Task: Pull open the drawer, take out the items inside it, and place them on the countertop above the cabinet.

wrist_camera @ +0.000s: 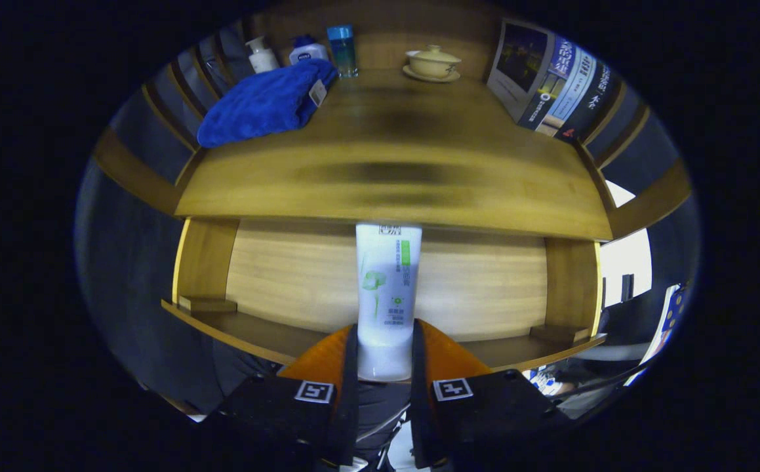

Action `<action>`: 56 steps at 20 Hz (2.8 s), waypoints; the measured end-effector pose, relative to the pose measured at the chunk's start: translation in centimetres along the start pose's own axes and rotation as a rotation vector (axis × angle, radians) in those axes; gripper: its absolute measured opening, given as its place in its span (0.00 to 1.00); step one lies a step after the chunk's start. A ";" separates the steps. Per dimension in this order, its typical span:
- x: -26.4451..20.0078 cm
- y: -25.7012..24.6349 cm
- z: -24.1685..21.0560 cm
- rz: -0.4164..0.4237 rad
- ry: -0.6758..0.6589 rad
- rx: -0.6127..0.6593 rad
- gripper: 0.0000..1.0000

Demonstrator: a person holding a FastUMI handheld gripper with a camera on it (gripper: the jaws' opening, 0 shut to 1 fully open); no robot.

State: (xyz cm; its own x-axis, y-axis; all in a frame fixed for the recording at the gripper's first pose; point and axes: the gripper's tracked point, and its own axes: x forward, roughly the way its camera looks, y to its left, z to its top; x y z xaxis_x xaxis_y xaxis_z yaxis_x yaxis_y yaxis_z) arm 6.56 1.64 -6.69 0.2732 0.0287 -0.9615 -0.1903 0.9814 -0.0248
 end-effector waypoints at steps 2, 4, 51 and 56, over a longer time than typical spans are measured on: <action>-1.1 -0.2 -1.0 0.006 -0.003 0.003 0.41; -2.2 -0.5 -1.4 0.012 -0.037 0.010 0.41; 1.2 -2.9 17.8 -0.138 -0.362 0.122 0.61; -0.8 -2.4 16.0 -0.163 -0.487 0.076 0.95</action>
State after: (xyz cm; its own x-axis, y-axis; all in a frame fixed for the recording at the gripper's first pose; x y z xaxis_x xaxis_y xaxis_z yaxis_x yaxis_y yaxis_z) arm 21.92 2.32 -1.48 0.7038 -0.0583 -0.7080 -0.0445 0.9910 -0.1259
